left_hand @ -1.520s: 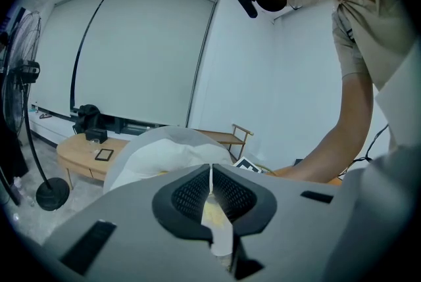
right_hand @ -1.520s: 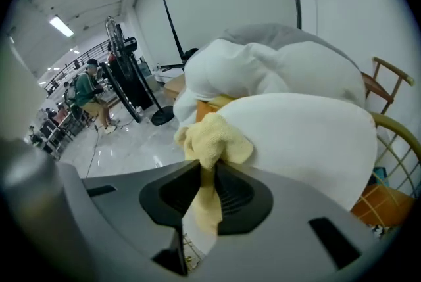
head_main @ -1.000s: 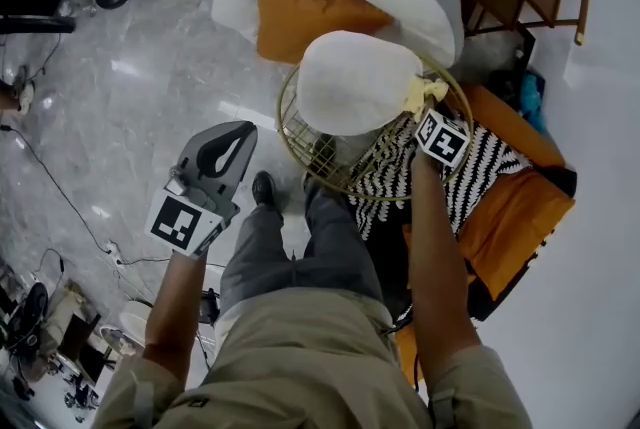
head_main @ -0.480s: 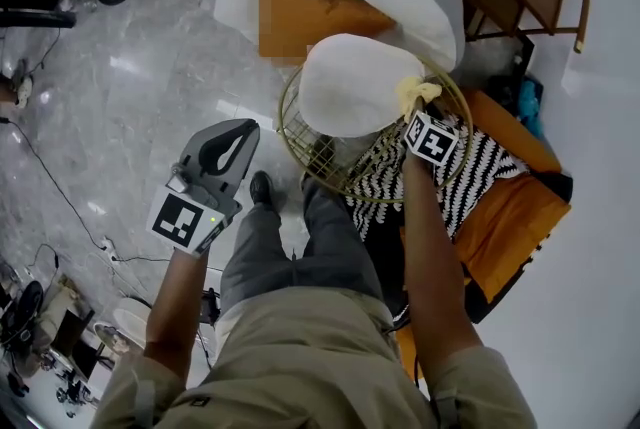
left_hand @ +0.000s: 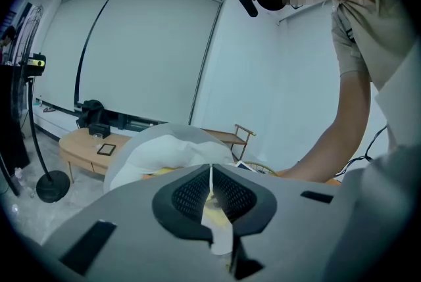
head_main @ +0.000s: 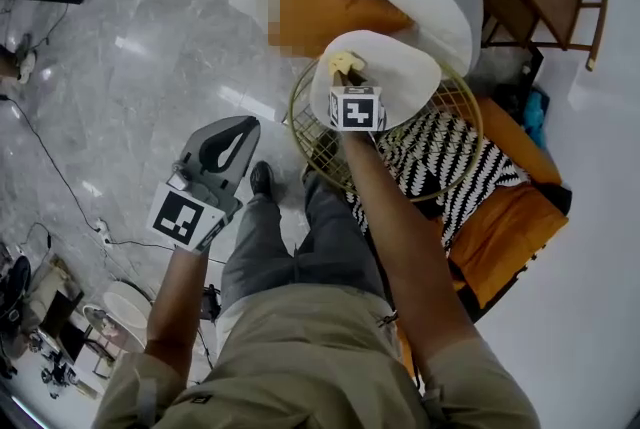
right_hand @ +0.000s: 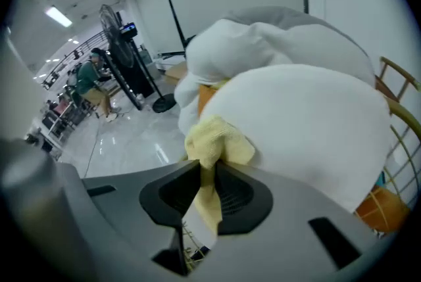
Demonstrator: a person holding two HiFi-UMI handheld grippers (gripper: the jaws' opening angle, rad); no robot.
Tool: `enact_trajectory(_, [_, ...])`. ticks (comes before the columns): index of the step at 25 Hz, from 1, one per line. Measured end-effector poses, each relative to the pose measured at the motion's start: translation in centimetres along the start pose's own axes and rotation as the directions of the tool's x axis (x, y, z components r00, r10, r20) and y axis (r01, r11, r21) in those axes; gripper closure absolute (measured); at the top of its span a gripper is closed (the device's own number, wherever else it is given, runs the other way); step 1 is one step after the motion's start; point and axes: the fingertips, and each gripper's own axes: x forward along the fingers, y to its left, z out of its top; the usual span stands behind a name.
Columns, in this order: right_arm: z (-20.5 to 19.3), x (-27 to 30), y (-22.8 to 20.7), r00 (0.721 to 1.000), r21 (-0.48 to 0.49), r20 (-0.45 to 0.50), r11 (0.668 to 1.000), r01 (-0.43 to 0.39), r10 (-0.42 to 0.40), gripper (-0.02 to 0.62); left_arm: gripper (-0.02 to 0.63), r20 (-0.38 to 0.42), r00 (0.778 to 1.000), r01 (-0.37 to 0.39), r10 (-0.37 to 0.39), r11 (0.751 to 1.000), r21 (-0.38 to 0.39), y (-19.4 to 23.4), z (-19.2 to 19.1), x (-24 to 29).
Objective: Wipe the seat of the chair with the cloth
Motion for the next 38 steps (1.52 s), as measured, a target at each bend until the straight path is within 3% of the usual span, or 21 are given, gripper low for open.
enact_trajectory(4, [1.1,0.6,3.3,0.998,-0.032,0.006,0.998,-0.059,0.06,0.514,0.589,-0.007,1.0,-0.004,0.004,1.0,-0.007,0.0,-0.3,-0.1])
enact_trajectory(8, [0.1,-0.1,1.1,0.999,-0.037,0.01,0.998,-0.045,0.046,0.514,0.589,0.007,1.0,0.006,-0.006,1.0,0.007,-0.2,0.0,0.2])
enact_trajectory(11, [-2.0,-1.1,-3.7,1.0,0.014,-0.012,1.0,0.012,-0.012,0.514,0.589,0.012,1.0,0.02,-0.02,1.0,0.017,-0.8,0.4,0.8])
enact_trajectory(13, [-4.1,-2.6,-8.7,0.995,0.082,-0.034,0.992,0.092,-0.089,0.514,0.589,0.006,1.0,0.03,-0.03,0.999,0.017,-1.3,0.5,1.1])
enact_trajectory(18, [-9.1,-8.5,-21.5,0.943,0.249,-0.078,0.91,0.333,-0.324,0.514,0.589,-0.009,0.999,0.048,-0.048,0.999,0.023,-2.1,0.1,1.6])
enact_trajectory(21, [-10.2,-10.2,-23.5,0.934,0.23,-0.077,0.905,0.357,-0.349,0.514,0.589,-0.019,0.998,0.059,-0.058,0.998,0.031,-2.3,-0.2,1.9])
enact_trajectory(32, [-9.5,-7.1,-18.8,0.951,0.191,-0.066,0.931,0.309,-0.302,0.514,0.589,-0.016,0.999,0.038,-0.038,0.999,0.023,-1.7,-0.9,1.0])
enact_trajectory(34, [-9.1,-5.4,-16.3,0.96,0.166,-0.075,0.946,0.28,-0.271,0.514,0.589,-0.019,1.0,0.021,-0.02,1.0,0.011,-1.1,-1.6,0.2])
enact_trajectory(38, [-8.0,-1.0,-7.9,0.984,0.017,-0.095,0.988,0.152,-0.149,0.514,0.589,-0.036,0.999,-0.017,0.017,1.0,-0.007,-0.2,-3.2,-1.5])
